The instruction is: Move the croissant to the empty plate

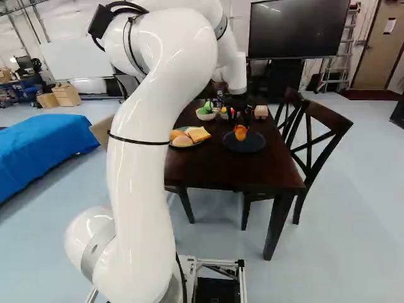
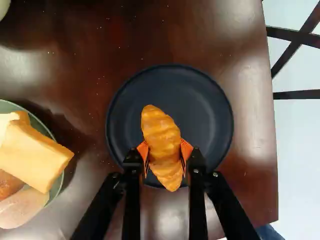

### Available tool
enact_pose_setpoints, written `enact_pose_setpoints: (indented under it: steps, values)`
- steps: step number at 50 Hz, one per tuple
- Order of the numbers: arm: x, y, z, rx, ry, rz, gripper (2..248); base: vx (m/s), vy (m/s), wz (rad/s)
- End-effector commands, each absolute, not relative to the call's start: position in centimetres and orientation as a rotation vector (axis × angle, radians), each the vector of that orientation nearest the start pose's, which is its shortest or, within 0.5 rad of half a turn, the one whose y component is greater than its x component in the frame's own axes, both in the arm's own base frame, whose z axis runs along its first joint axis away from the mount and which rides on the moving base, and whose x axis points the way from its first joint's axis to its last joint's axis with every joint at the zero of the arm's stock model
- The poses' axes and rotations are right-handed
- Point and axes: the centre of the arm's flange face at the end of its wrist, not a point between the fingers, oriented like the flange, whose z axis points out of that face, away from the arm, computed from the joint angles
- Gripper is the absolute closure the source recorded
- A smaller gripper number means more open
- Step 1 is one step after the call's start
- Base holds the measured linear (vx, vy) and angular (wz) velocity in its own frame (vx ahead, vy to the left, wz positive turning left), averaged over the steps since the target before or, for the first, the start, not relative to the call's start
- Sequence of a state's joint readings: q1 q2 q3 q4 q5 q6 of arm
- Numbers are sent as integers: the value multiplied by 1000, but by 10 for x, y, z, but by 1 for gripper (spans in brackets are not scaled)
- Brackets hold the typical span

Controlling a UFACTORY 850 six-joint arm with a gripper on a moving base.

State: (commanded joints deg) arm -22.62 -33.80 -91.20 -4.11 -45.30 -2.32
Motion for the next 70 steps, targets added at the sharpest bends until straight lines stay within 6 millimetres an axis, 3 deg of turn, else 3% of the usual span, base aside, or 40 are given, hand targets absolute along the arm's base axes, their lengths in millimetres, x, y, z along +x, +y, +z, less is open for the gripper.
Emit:
enact_pose_setpoints:
  steps: [3,4,8,9,13,14,18,19,24,25,38,54,70]
  values:
    - [622,-264,497,-3188,497,-314,158,0,0,0]
    - [622,-264,497,-3188,497,-314,132,0,0,0]
    - [622,-264,497,-3188,497,-314,132,0,0,0]
    - [622,-264,497,-3188,497,-314,98,0,0,0]
    - [622,-264,497,-3188,497,-314,98,0,0,0]
    - [622,-264,497,-3188,497,-314,65,0,0,0]
    - [622,-264,497,-3188,497,-314,65,0,0,0]
    - [622,-264,497,-3188,497,-314,30,0,0,0]
    - [622,-264,497,-3188,497,-314,30,0,0,0]
    - [622,-264,497,-3188,497,-314,4,0,0,0]
    - [620,-261,504,-3189,494,-329,3,0,0,0]
    - [612,-234,527,-3194,440,-373,3,0,0,0]
    - [604,-231,550,-3195,441,-408,3,0,0,0]
